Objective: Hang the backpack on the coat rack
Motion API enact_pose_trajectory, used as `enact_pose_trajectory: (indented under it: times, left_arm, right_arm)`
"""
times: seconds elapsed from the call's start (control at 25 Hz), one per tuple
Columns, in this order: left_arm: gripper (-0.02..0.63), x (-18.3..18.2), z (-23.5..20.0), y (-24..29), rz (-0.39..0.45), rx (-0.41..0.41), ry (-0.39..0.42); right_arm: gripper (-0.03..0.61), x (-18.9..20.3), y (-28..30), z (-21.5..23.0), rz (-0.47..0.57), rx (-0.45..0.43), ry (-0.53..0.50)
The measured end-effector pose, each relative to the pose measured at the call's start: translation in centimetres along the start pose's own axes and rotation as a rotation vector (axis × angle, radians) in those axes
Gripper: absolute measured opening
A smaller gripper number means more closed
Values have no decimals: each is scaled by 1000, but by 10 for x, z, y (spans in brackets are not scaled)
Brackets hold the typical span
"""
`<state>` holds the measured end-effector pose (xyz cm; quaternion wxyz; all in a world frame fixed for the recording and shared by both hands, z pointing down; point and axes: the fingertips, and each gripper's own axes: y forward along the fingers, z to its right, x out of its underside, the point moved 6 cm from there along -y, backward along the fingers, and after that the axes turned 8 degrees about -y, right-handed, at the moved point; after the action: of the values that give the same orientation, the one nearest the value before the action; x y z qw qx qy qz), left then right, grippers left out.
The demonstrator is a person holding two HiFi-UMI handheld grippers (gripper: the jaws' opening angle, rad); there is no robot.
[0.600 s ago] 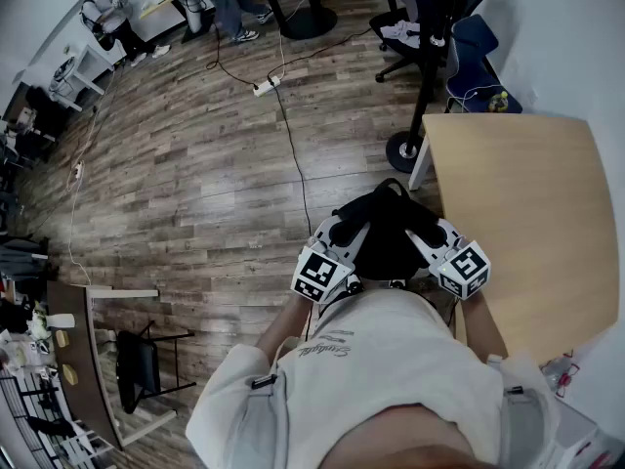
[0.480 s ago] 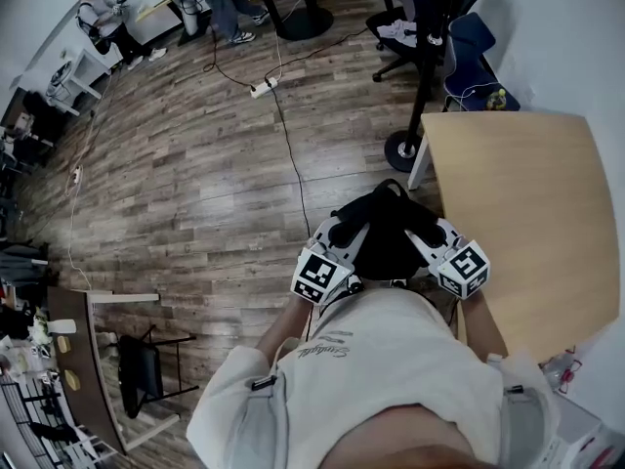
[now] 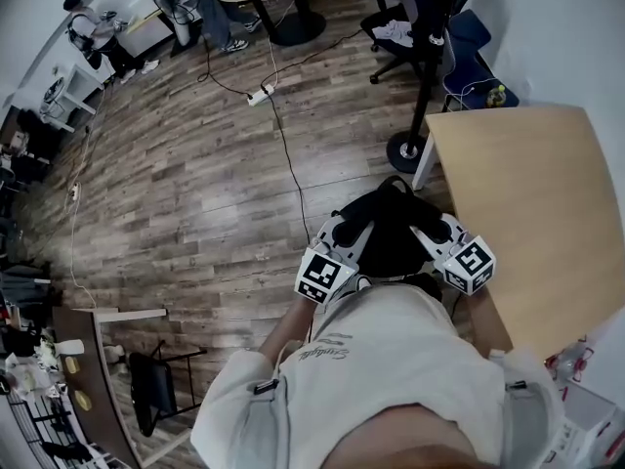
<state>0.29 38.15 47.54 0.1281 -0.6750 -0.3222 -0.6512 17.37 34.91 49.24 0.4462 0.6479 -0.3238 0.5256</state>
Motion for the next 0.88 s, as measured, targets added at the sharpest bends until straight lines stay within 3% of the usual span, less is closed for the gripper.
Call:
enact_pose_trajectory:
  times: [0.48,0.88]
  left_arm:
    - [44,15,-55,-2,-14,32,-3]
    - [44,6,-116,25,-44,18,-79]
  right_arm:
    - [29,6,50,1,-44,21,44]
    - [29,2,107,47,-77,-9,71]
